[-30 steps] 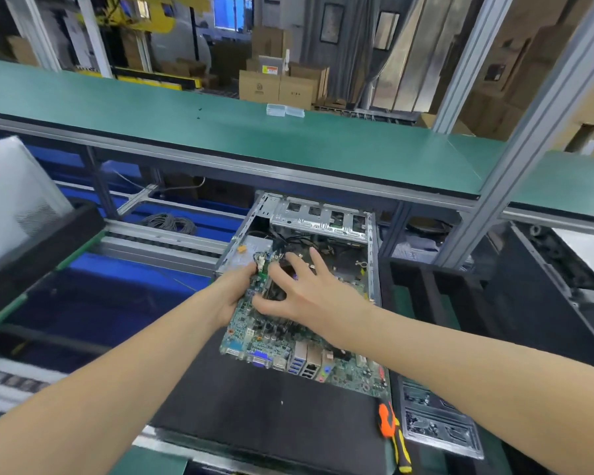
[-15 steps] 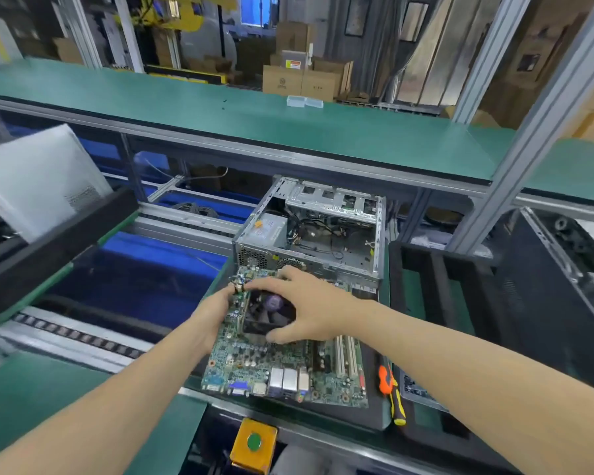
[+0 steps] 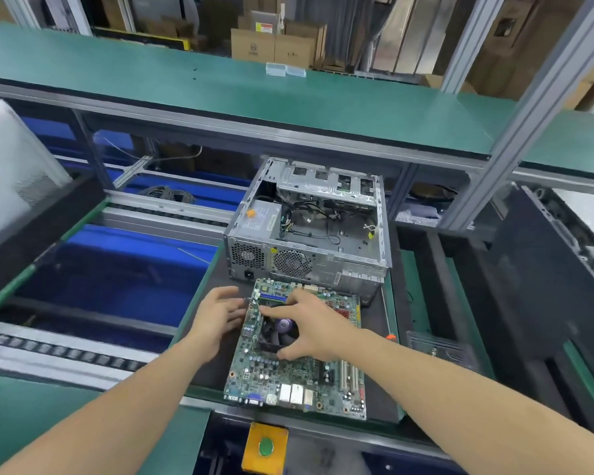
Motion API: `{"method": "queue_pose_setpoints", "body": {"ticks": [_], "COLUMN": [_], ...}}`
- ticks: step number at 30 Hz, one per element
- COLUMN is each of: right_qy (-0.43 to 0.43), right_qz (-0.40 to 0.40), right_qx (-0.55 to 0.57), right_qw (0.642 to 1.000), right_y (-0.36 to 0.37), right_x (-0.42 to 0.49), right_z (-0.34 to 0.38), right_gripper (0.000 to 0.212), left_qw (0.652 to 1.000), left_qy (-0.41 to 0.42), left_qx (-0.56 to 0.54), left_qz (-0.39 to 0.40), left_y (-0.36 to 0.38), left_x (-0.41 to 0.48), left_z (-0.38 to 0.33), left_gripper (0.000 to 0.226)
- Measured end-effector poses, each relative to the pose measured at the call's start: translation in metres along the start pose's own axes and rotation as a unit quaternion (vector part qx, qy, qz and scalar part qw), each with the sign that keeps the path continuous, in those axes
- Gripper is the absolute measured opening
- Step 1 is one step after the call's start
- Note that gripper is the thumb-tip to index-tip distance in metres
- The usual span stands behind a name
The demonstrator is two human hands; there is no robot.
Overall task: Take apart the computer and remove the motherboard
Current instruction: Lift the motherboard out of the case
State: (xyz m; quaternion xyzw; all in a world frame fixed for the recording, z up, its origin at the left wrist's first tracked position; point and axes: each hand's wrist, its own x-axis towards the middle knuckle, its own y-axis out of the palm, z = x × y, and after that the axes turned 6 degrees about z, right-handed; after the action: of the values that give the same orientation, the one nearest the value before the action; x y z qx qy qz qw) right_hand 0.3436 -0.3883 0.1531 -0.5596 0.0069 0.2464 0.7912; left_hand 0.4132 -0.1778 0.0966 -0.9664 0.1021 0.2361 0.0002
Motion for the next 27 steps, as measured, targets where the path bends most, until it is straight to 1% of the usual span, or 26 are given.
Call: {"method": "queue_pose_setpoints", "body": {"ticks": [2, 4, 5, 8, 10, 11, 13, 15, 16, 19, 20, 23, 25, 27], "right_qy": [0.012, 0.027, 0.031, 0.03, 0.03, 0.031, 0.033, 0.038, 0.041, 0.049, 0.049, 0.054, 0.063, 0.071], "right_qz": [0.012, 0.026, 0.031, 0.022, 0.012, 0.009, 0.008, 0.011, 0.012, 0.015, 0.013, 0.015, 0.01, 0.004], "right_qx": [0.005, 0.005, 0.006, 0.018, 0.032, 0.04, 0.043, 0.038, 0.037, 0.041, 0.044, 0.047, 0.042, 0.037], "right_qw": [1.0, 0.999, 0.999, 0.999, 0.999, 0.999, 0.999, 0.999, 0.998, 0.998, 0.998, 0.997, 0.997, 0.997], "right_y": [0.01, 0.019, 0.023, 0.032, 0.035, 0.035, 0.032, 0.03, 0.03, 0.033, 0.035, 0.037, 0.036, 0.036], "right_x": [0.005, 0.011, 0.013, 0.018, 0.019, 0.018, 0.016, 0.015, 0.014, 0.015, 0.015, 0.014, 0.013, 0.012], "right_z": [-0.004, -0.006, -0.007, -0.007, -0.009, -0.01, -0.012, -0.014, -0.013, -0.012, -0.011, -0.011, -0.011, -0.01], "right_gripper": [0.088, 0.089, 0.089, 0.089, 0.089, 0.089, 0.09, 0.091, 0.091, 0.091, 0.092, 0.098, 0.107, 0.109], "left_qw": [0.995, 0.969, 0.951, 0.902, 0.863, 0.854, 0.861, 0.862, 0.851, 0.795, 0.786, 0.772, 0.765, 0.774], "left_qy": [0.025, 0.049, 0.062, 0.126, 0.181, 0.2, 0.223, 0.236, 0.241, 0.262, 0.267, 0.255, 0.234, 0.234], "left_qx": [0.076, 0.213, 0.275, 0.403, 0.465, 0.474, 0.453, 0.444, 0.462, 0.544, 0.554, 0.57, 0.58, 0.566], "left_qz": [0.058, 0.117, 0.125, 0.088, 0.077, 0.073, 0.061, 0.057, 0.064, 0.065, 0.068, 0.12, 0.153, 0.161], "left_y": [-0.008, -0.01, -0.01, -0.011, -0.011, -0.011, -0.013, -0.02, -0.023, -0.033, -0.036, -0.041, -0.04, -0.034], "left_x": [0.004, 0.008, 0.01, 0.02, 0.025, 0.026, 0.028, 0.03, 0.031, 0.031, 0.031, 0.032, 0.031, 0.03], "left_z": [0.001, 0.002, 0.003, 0.004, 0.005, 0.005, 0.003, 0.001, 0.001, 0.003, 0.004, 0.006, 0.004, -0.001], "left_gripper": [0.039, 0.032, 0.027, 0.012, 0.009, 0.007, 0.005, 0.01, 0.011, 0.018, 0.019, 0.014, 0.022, 0.03]}}
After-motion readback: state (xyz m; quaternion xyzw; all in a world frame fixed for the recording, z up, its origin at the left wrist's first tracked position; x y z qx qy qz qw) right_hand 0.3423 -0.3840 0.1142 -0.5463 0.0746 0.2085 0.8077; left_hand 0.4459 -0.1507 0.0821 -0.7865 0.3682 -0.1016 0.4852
